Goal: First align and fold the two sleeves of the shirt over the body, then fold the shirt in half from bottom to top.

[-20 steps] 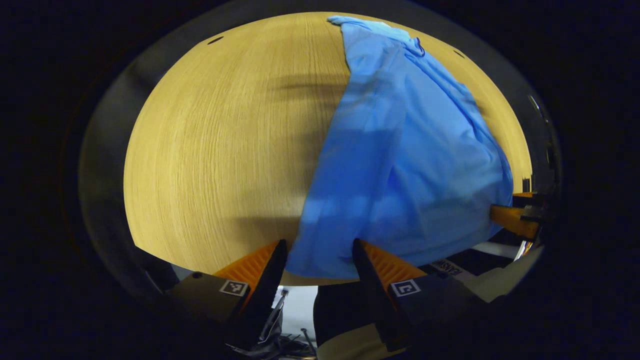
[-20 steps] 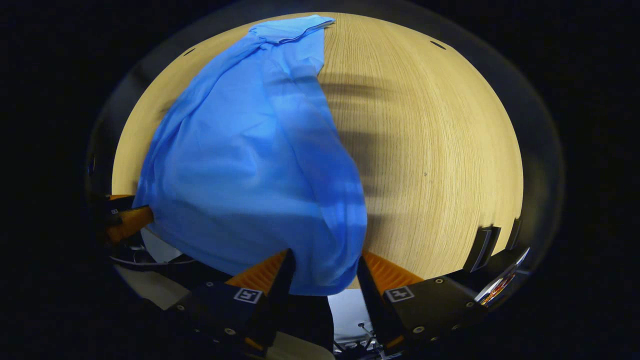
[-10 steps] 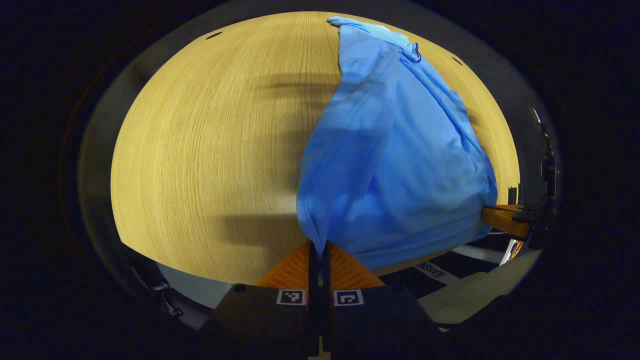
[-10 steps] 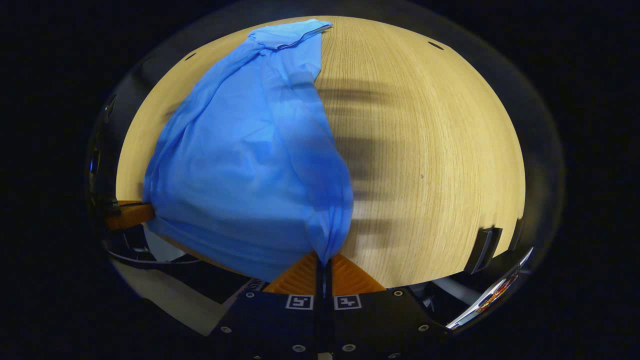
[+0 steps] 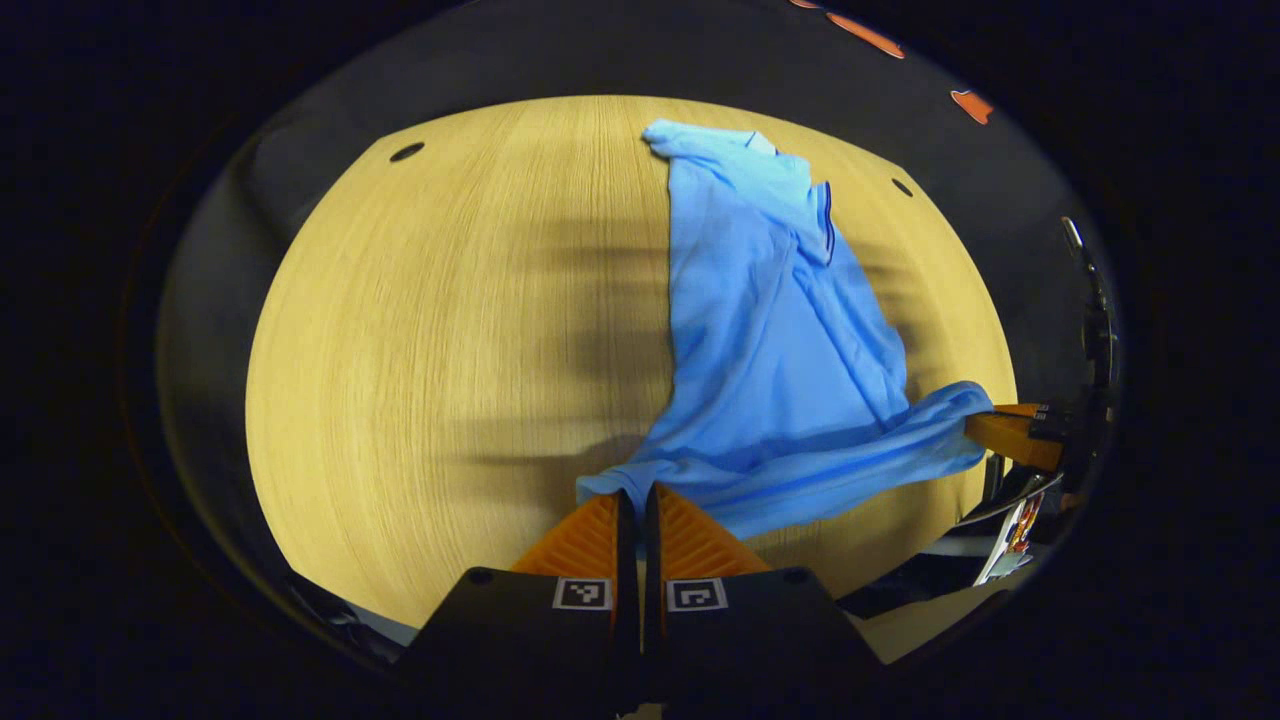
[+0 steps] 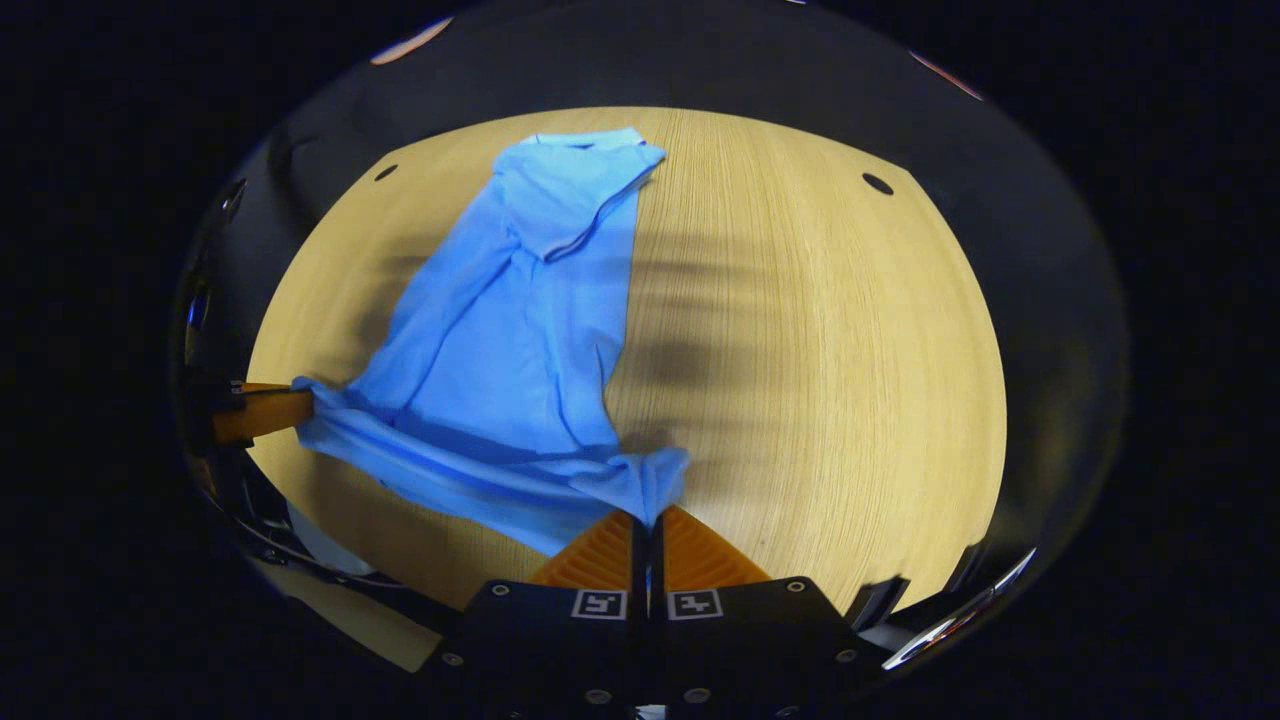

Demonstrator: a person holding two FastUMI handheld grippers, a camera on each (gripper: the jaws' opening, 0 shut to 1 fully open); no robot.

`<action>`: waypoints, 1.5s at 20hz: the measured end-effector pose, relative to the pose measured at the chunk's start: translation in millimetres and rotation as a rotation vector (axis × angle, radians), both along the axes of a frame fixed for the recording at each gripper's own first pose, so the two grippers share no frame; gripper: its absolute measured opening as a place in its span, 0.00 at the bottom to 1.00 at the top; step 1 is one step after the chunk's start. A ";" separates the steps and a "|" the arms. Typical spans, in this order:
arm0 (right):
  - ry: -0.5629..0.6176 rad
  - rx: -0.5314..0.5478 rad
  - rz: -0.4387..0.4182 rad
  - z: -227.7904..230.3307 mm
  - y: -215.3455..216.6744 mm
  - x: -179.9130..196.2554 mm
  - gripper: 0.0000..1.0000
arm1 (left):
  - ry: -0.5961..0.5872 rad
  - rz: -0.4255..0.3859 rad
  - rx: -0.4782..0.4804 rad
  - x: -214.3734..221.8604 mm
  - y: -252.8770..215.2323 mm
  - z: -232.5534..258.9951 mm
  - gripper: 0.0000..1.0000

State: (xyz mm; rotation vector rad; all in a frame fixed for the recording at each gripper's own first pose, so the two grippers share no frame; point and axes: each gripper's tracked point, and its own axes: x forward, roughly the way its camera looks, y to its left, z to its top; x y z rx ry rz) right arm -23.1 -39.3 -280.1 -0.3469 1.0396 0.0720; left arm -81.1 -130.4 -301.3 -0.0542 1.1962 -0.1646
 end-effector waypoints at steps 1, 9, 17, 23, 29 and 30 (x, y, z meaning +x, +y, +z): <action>-0.022 0.003 0.004 8.5 3.6 14.5 0.00 | -0.017 0.003 -0.006 11.0 0.1 2.2 0.07; -0.200 0.007 0.038 77.9 38.4 146.6 0.00 | -0.182 -0.029 0.023 123.3 2.9 48.8 0.07; -0.251 0.017 0.006 93.8 48.5 241.6 0.00 | -0.261 -0.035 0.056 213.4 3.4 59.6 0.06; -0.233 0.042 -0.040 68.5 46.9 287.7 0.00 | -0.230 0.007 0.020 274.5 -8.4 46.5 0.06; -0.250 -0.015 -0.016 39.9 42.9 314.2 0.03 | -0.229 0.017 0.046 300.5 -6.2 13.7 0.06; -0.266 -0.020 -0.020 40.8 41.3 318.6 0.07 | -0.244 0.020 0.044 302.5 -6.0 18.5 0.10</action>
